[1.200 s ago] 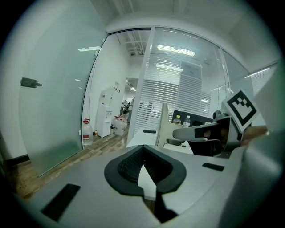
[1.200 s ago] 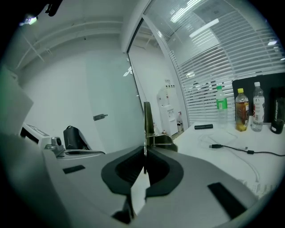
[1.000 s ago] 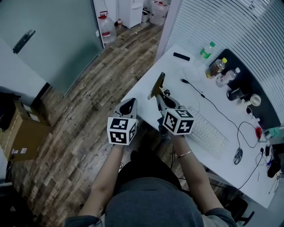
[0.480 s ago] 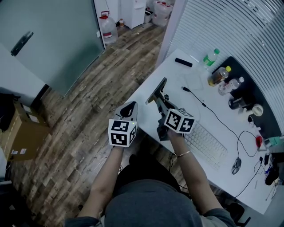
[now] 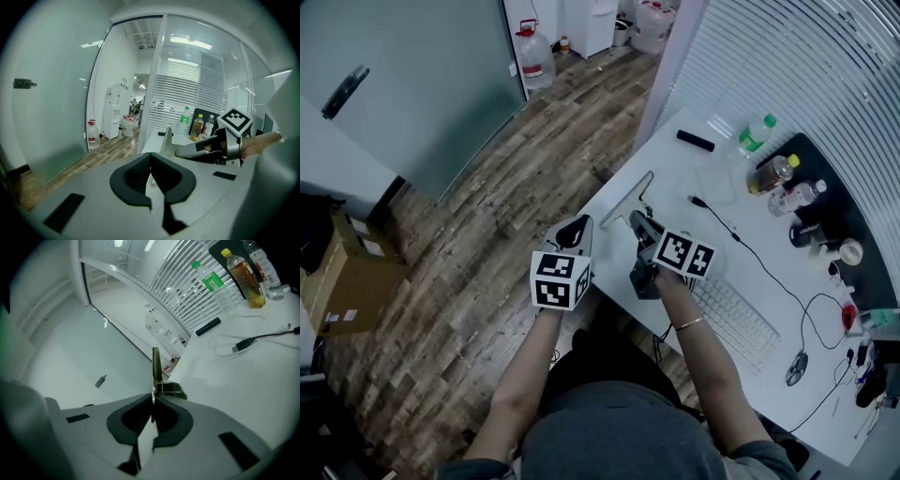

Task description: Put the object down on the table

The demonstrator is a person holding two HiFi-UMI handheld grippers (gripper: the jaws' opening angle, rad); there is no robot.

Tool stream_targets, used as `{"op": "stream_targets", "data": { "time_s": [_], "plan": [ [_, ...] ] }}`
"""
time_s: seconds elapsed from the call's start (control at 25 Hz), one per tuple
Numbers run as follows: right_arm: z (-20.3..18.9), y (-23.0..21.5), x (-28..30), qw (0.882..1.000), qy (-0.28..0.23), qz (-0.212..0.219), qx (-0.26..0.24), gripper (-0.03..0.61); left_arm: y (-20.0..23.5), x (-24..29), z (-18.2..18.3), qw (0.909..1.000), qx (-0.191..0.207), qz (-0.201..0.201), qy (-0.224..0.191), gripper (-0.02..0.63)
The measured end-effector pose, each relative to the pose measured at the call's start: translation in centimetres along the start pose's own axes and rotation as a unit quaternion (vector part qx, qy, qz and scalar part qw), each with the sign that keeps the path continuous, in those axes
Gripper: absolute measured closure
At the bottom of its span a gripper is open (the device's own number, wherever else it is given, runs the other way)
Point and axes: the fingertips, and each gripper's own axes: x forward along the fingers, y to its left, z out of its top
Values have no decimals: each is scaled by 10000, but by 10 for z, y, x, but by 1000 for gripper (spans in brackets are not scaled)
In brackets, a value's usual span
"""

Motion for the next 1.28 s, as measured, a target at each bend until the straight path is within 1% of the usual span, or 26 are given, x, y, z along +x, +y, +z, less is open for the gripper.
{"op": "stream_targets", "data": {
  "time_s": [0.16,0.64,1.0,1.28],
  "plan": [
    [4,-7,7,9996,74,70,245,568,5,7,1,10000,-29,48,34,591],
    [8,-26,18,9977,190,81,643,554,6,23,1,9999,-64,84,101,591],
    [7,-37,23,9947,230,82,1001,545,9,27,-1,9998,-94,131,154,591],
    [6,-41,25,9927,240,93,1180,541,10,28,-3,9996,-118,147,192,591]
  ]
}}
